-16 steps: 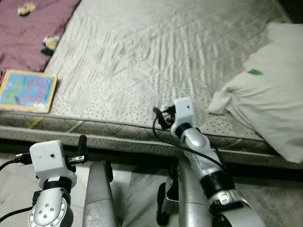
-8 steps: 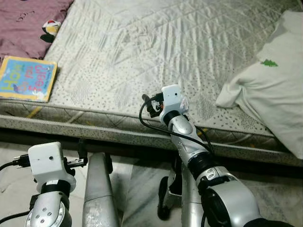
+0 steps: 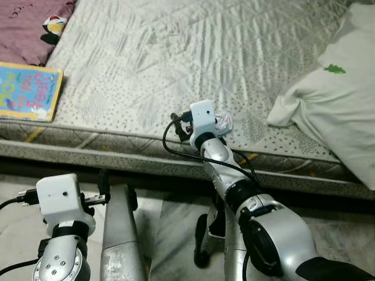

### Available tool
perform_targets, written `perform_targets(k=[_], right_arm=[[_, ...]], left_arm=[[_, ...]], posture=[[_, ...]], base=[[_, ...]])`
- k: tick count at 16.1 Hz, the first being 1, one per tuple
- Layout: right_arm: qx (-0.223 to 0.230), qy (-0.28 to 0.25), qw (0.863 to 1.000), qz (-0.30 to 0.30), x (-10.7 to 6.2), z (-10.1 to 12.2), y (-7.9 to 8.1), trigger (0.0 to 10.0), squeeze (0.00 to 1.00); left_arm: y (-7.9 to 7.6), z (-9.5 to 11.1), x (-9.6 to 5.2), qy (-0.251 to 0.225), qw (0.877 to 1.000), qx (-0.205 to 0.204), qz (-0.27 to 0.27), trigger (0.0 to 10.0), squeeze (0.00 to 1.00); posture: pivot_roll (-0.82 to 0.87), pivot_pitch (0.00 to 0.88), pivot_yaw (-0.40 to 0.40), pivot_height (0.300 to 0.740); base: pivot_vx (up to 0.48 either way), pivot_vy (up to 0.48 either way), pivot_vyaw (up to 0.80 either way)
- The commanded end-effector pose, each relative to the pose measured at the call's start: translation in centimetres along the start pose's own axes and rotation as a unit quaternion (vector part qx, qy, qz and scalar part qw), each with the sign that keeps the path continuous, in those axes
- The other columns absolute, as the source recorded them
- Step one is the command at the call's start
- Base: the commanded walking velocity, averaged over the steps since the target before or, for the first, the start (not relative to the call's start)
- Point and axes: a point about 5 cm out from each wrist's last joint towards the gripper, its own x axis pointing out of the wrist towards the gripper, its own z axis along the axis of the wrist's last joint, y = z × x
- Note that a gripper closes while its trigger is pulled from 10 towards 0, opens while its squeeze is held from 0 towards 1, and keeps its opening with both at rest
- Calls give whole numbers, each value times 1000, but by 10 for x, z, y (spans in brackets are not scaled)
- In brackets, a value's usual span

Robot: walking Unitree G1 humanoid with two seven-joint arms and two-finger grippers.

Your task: Clean up the room

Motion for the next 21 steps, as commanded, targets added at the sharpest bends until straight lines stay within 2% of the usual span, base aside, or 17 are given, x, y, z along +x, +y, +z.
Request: perform_targets(k=[1, 3, 6, 8, 10, 13, 15, 16, 18, 19, 20, 21], right_arm=[[-10, 12, 1000, -4, -1, -5, 2, 10000, 0], [-50, 38, 998, -14, -1, -11, 2, 10000, 0], [-74, 64, 995, -37, -2, -17, -1, 10000, 0], [-79, 66, 993, -53, -1, -16, -5, 10000, 0], [-46, 38, 996, -65, 2, -5, -8, 10000, 0], [-33, 15, 996, -77, 4, 2, -11, 10000, 0], [-49, 22, 995, -86, 4, 2, -12, 10000, 0], [-72, 40, 992, -91, 3, -3, -12, 10000, 0], [-92, 63, 990, -90, 2, -9, -11, 10000, 0], [-109, 95, 985, -98, -1, -19, -11, 3490, 0], [-105, 105, 983, -106, -2, -21, -12, 0, 0], [-103, 110, 982, -112, -2, -22, -13, 0, 0]], left_arm=[[1, 0, -3, 5, 1000, 3, 5, 10000, 0], [1, 0, -3, 3, 1000, 4, 5, 10000, 0], [0, 1, -1, -2, 1000, 8, 4, 10000, 0], [-1, 2, 0, -6, 1000, 10, 3, 10000, 0], [-2, 4, 2, -13, 1000, 10, 5, 10000, 0], [-2, 4, 3, -15, 1000, 10, 6, 10000, 0], [-2, 4, 4, -16, 1000, 11, 6, 10000, 0], [-2, 5, 5, -17, 1000, 11, 6, 10000, 0], [-2, 5, 6, -18, 1000, 12, 6, 10000, 0], [-2, 5, 7, -18, 1000, 12, 7, 10000, 0], [-3, 5, 8, -19, 1000, 12, 7, 10000, 0], [-3, 5, 8, -19, 1000, 13, 8, 10000, 0]], posture=[[349, 270, -64, 487], [348, 267, -65, 487], [350, 259, -70, 487], [350, 254, -72, 487], [351, 248, -74, 487], [351, 244, -74, 487], [351, 242, -73, 487], [353, 240, -73, 487], [353, 238, -72, 487], [357, 235, -69, 487], [361, 233, -72, 487], [362, 233, -72, 487]], base=[[0, 0, 0], [0, 0, 0], [0, 0, 0], [0, 0, 0], [0, 0, 0], [0, 0, 0], [0, 0, 0], [0, 0, 0], [0, 0, 0], [0, 0, 0], [0, 0, 0], [0, 0, 0]])
